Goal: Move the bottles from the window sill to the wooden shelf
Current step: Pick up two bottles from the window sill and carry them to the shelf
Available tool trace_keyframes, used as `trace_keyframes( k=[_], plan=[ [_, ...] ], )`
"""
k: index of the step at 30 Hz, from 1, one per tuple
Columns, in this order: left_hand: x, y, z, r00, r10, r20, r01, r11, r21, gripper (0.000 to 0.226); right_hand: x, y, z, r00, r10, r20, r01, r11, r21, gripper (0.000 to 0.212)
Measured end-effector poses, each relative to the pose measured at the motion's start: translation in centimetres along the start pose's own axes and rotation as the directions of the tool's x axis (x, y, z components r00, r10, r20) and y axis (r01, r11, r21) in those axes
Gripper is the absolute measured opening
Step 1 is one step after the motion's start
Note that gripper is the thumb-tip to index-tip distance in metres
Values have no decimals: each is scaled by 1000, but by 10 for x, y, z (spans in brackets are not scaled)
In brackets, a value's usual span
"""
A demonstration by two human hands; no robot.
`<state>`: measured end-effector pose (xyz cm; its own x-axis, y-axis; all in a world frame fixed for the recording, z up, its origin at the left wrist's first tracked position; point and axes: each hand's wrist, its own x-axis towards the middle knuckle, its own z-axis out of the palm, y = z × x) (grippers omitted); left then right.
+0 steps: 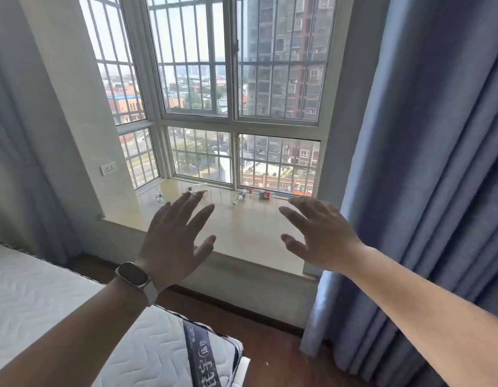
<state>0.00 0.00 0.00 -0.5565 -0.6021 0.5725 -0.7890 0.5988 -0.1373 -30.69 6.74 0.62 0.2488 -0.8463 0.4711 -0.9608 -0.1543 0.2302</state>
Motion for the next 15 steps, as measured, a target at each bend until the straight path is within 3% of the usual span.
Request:
trace_keyframes(
  k=[4,15],
  plan=[
    [2,-5,20,999,15,37,-13,999,-36,62,-4,-2,16,997,44,65,-40,998,-57,60],
    [49,11,76,993,63,98,-53,993,-104,61,3,36,59,998,61,14,-62,998,22,58]
  ],
)
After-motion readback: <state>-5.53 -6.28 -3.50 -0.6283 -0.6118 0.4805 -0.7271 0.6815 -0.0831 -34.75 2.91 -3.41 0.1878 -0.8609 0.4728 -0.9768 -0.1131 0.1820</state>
